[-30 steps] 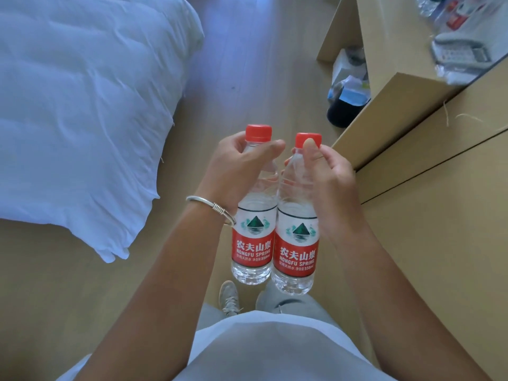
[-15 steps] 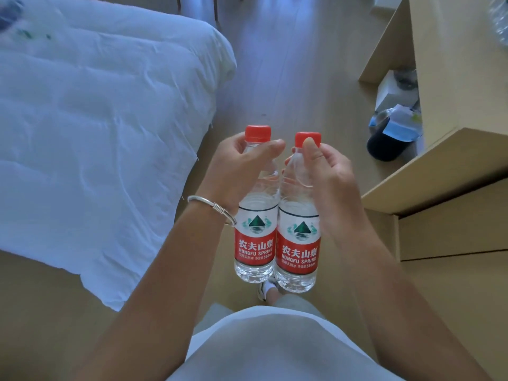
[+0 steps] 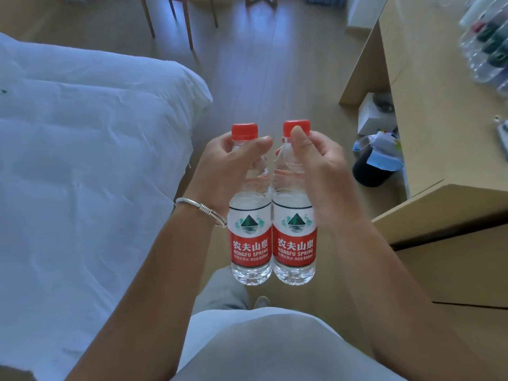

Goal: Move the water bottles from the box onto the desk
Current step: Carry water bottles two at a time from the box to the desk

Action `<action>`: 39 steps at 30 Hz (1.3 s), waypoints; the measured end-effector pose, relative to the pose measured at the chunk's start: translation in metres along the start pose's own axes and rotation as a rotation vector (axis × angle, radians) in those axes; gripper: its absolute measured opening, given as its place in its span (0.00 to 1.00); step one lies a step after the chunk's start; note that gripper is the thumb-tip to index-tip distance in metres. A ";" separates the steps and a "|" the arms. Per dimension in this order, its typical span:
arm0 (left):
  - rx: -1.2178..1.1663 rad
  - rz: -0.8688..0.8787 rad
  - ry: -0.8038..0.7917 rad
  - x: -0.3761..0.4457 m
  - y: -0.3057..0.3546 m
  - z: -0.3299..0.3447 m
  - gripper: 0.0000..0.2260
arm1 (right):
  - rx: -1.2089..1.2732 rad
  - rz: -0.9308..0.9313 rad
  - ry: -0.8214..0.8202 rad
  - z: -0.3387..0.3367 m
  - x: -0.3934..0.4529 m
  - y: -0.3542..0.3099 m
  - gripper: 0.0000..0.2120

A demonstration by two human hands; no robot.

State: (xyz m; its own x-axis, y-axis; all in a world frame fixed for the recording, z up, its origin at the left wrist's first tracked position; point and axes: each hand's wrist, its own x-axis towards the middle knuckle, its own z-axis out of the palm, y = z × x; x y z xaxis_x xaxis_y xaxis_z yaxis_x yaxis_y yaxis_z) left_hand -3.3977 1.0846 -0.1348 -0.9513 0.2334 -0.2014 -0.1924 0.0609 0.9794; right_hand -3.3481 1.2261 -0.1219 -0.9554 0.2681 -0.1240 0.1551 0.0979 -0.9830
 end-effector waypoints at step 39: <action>0.000 0.038 -0.128 0.566 0.117 0.017 0.08 | 0.057 -0.138 0.114 -0.008 0.549 -0.054 0.13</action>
State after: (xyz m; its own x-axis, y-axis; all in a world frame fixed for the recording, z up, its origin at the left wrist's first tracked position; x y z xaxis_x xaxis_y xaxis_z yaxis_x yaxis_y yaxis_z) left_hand -3.9543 1.2399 -0.1348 -0.9193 0.3578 -0.1639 -0.1564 0.0501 0.9864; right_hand -3.8790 1.3753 -0.1359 -0.9314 0.3632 0.0251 0.0073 0.0876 -0.9961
